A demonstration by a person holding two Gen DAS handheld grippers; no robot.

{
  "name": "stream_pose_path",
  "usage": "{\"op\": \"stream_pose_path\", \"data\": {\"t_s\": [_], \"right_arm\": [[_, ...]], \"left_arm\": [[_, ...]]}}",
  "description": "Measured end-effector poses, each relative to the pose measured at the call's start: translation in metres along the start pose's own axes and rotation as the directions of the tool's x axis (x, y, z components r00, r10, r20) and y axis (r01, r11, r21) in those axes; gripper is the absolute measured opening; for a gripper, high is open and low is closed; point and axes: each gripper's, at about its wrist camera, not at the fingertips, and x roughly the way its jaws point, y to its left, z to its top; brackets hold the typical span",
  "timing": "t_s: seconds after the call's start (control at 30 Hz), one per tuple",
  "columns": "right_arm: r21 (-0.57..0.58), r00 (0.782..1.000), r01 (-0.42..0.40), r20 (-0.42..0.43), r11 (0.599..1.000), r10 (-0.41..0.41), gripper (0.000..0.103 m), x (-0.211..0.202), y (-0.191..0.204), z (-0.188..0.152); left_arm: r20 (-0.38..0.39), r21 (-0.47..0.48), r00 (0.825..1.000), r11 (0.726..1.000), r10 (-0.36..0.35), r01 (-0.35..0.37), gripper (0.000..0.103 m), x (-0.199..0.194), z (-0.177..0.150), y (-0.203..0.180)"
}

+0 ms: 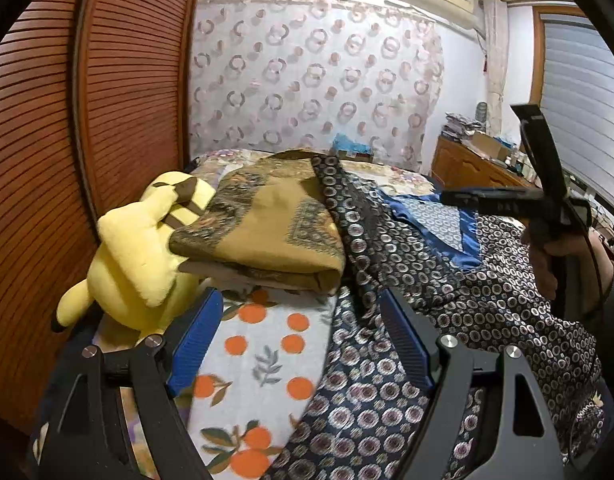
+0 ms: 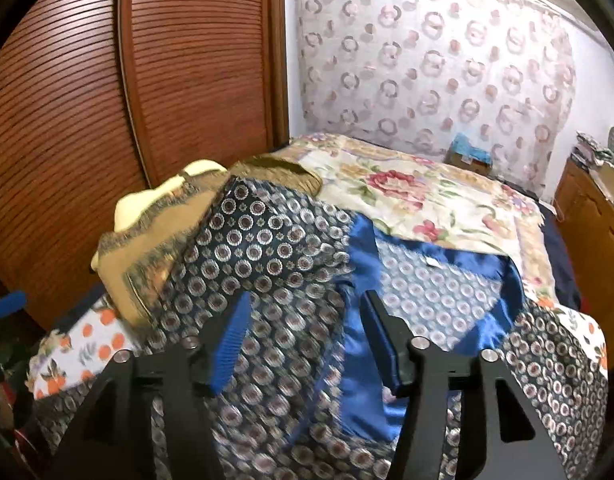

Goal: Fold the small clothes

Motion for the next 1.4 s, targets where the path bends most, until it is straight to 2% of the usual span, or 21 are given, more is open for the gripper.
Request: {"op": "stream_pose_path", "data": {"t_s": [0.2,0.3,0.4,0.47,0.6,0.67,0.77,0.8,0.83,0.9,1.0,1.13,1.17,1.23,1.4], "right_arm": [[0.001,0.998,-0.006,-0.056,1.000,0.006,0.060,-0.002,-0.015,-0.025],[-0.003,0.995,0.015,-0.099,1.000,-0.015,0.060,0.008,-0.027,-0.031],[-0.009,0.989,0.043,-0.141,0.999,-0.044,0.060,0.015,-0.033,-0.035],[-0.009,0.985,0.067,-0.162,0.998,-0.068,0.060,0.019,-0.036,-0.036],[0.002,0.977,0.096,-0.189,0.995,-0.093,0.060,0.025,-0.042,-0.039],[0.007,0.976,0.101,-0.197,0.995,-0.097,0.061,0.030,-0.044,-0.042],[0.031,0.979,0.098,-0.182,0.995,-0.091,0.067,0.033,-0.048,-0.044],[0.047,0.980,0.091,-0.183,0.995,-0.081,0.068,0.033,-0.051,-0.044],[0.053,0.980,0.091,-0.182,0.994,-0.080,0.069,0.035,-0.052,-0.045],[0.049,0.979,0.102,-0.182,0.994,-0.091,0.070,0.036,-0.051,-0.046],[0.048,0.979,0.107,-0.181,0.993,-0.097,0.071,0.034,-0.052,-0.048],[0.047,0.979,0.111,-0.180,0.993,-0.100,0.071,0.034,-0.051,-0.050],[0.047,0.978,0.112,-0.180,0.993,-0.102,0.071,0.034,-0.051,-0.050],[0.048,0.979,0.110,-0.180,0.993,-0.100,0.071,0.034,-0.052,-0.050],[0.049,0.978,0.111,-0.182,0.993,-0.100,0.073,0.034,-0.052,-0.049]], "left_arm": [[-0.041,0.046,0.997,0.996,-0.070,0.072,0.080,0.031,0.015,-0.019],[-0.078,0.081,0.992,0.991,-0.103,0.109,0.067,0.050,0.022,-0.032],[-0.135,0.095,0.982,0.985,-0.131,0.144,0.048,0.072,0.028,-0.041],[-0.172,0.107,0.975,0.981,-0.139,0.159,0.046,0.089,0.033,-0.047],[-0.213,0.149,0.971,0.979,-0.106,0.139,0.044,0.113,0.041,-0.056],[-0.244,0.153,0.965,0.978,-0.100,0.140,0.037,0.124,0.044,-0.057],[-0.281,0.153,0.955,0.978,-0.092,0.139,0.036,0.138,0.046,-0.056],[-0.290,0.152,0.952,0.978,-0.093,0.142,0.029,0.142,0.046,-0.055],[-0.296,0.154,0.951,0.978,-0.088,0.139,0.014,0.144,0.046,-0.055],[-0.302,0.168,0.951,0.978,-0.067,0.123,0.004,0.147,0.049,-0.054],[-0.269,0.164,0.961,0.980,-0.068,0.115,0.003,0.137,0.061,-0.049],[-0.165,0.091,0.984,0.992,-0.073,0.089,0.003,0.107,0.090,-0.024],[-0.149,0.089,0.988,0.994,-0.051,0.064,0.003,0.100,0.097,-0.016],[-0.144,0.098,0.990,0.995,-0.001,0.015,0.003,0.097,0.101,-0.006],[-0.182,0.081,0.983,0.997,0.015,0.000,0.003,0.101,0.092,0.009]]}}
